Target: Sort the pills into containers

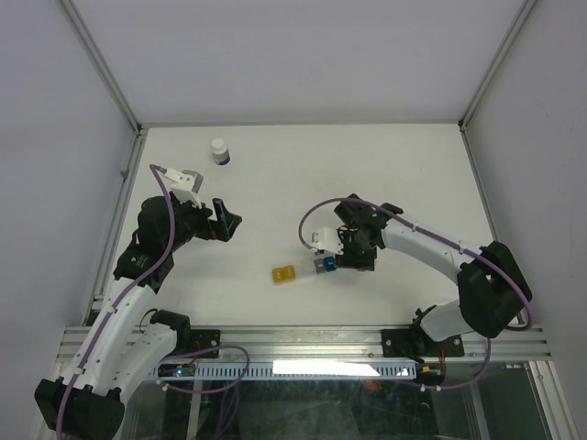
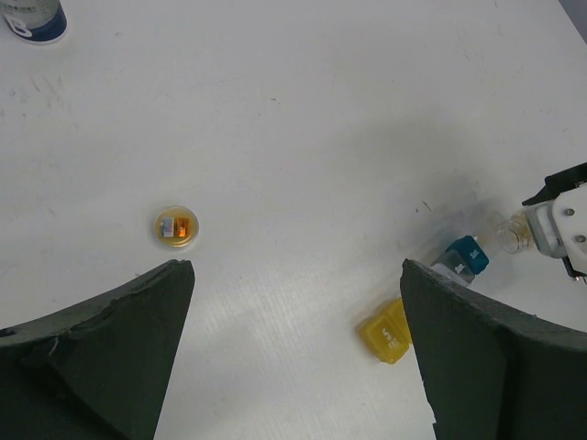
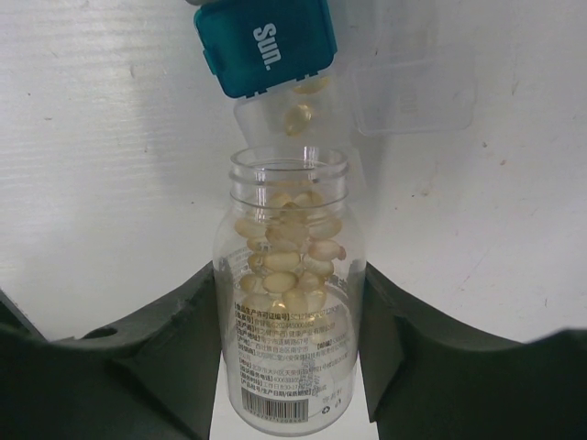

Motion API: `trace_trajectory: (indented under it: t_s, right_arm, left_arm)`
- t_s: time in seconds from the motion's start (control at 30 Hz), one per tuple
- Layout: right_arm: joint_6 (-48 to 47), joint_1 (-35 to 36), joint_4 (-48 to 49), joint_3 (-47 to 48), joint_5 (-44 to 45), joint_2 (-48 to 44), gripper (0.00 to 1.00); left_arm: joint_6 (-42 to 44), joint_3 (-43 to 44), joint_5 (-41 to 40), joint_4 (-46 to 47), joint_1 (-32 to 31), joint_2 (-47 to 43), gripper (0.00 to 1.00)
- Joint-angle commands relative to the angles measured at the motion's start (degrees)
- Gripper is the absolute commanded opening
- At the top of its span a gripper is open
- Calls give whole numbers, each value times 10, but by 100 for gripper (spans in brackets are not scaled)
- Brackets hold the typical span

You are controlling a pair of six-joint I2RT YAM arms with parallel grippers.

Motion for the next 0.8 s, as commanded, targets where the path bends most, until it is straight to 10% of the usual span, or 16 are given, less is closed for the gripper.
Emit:
trace_trajectory:
  t_s: [0.0, 0.77]
  right_arm:
    - [5, 2, -8, 26, -16, -14, 0]
    - [-3, -3, 20, 9, -9, -29, 0]
  left_arm:
    - [13, 3, 14, 27, 6, -3, 99]
    - [12, 3, 19, 28, 6, -4, 99]
